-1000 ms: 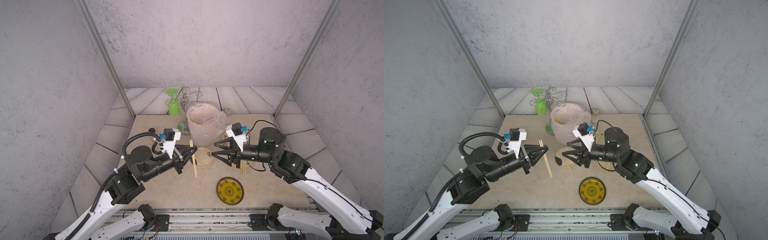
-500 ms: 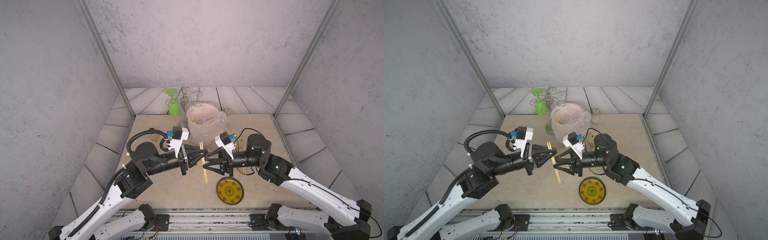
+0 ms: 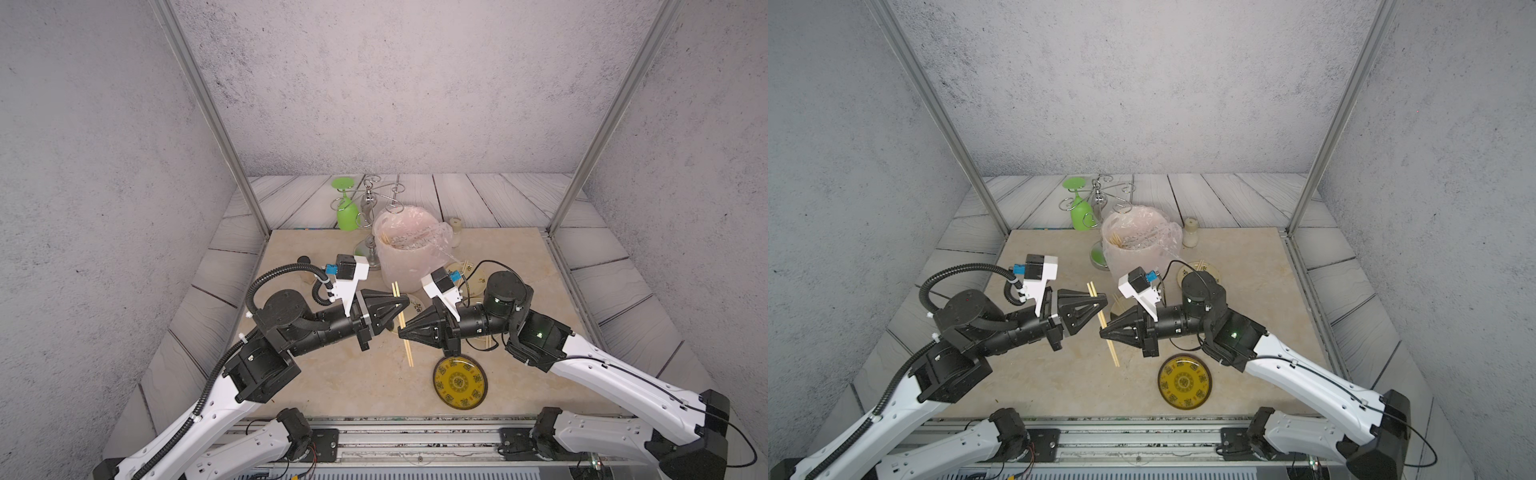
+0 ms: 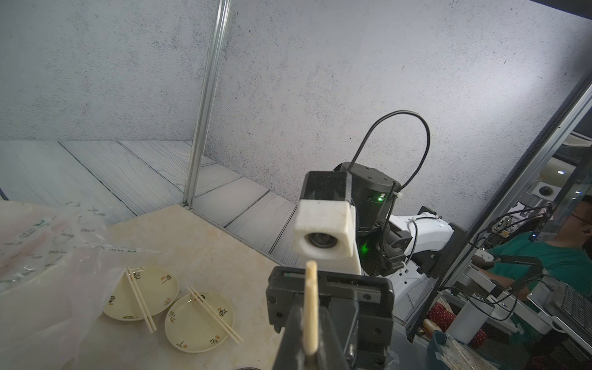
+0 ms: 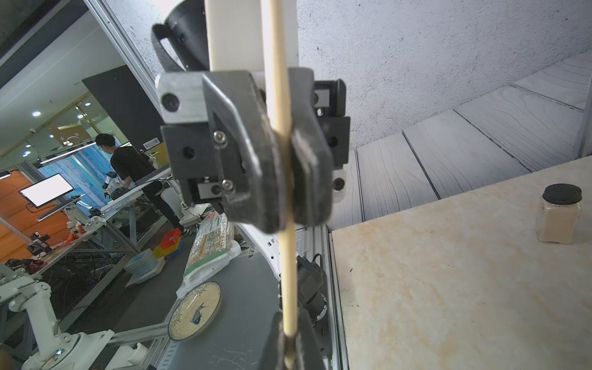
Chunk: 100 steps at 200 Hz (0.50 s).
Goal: Remove the packaging of disposable chopsticks
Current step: Place the disposable chopsticks on the plate.
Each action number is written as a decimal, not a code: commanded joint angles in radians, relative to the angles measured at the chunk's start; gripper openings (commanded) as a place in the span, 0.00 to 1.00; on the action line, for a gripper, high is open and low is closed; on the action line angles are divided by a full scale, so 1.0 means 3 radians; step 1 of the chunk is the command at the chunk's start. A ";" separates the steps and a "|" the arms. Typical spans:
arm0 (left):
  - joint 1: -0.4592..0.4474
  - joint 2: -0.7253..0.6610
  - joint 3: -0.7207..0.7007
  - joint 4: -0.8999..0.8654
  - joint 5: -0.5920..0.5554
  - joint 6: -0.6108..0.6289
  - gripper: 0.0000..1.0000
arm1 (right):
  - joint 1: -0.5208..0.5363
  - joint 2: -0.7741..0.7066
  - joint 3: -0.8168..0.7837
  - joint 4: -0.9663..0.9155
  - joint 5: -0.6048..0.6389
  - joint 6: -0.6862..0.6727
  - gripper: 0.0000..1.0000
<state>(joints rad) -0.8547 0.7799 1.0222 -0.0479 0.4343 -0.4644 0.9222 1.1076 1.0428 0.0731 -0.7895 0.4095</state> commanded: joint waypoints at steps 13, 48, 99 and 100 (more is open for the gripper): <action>0.0016 -0.0138 -0.0093 -0.0045 -0.0565 0.0039 0.34 | -0.0008 -0.0094 -0.0060 -0.0134 0.0162 0.0438 0.00; 0.0012 -0.0120 -0.0119 -0.0106 -0.0790 -0.0084 0.69 | -0.0011 -0.0289 -0.0322 -0.0268 0.0281 0.0845 0.00; 0.0015 -0.0294 -0.0273 -0.0428 -0.1438 -0.0025 0.69 | -0.0145 -0.0842 -0.0795 -0.1739 0.1130 0.1133 0.00; 0.0016 -0.0299 -0.0278 -0.0431 -0.1443 -0.0018 0.69 | -0.0152 -0.0851 -0.0804 -0.1781 0.1147 0.1137 0.00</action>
<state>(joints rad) -0.8528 0.7319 0.9703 -0.1352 0.1150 -0.4866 0.9115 0.9287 0.8429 -0.1532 -0.6121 0.6861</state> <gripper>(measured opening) 0.689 0.064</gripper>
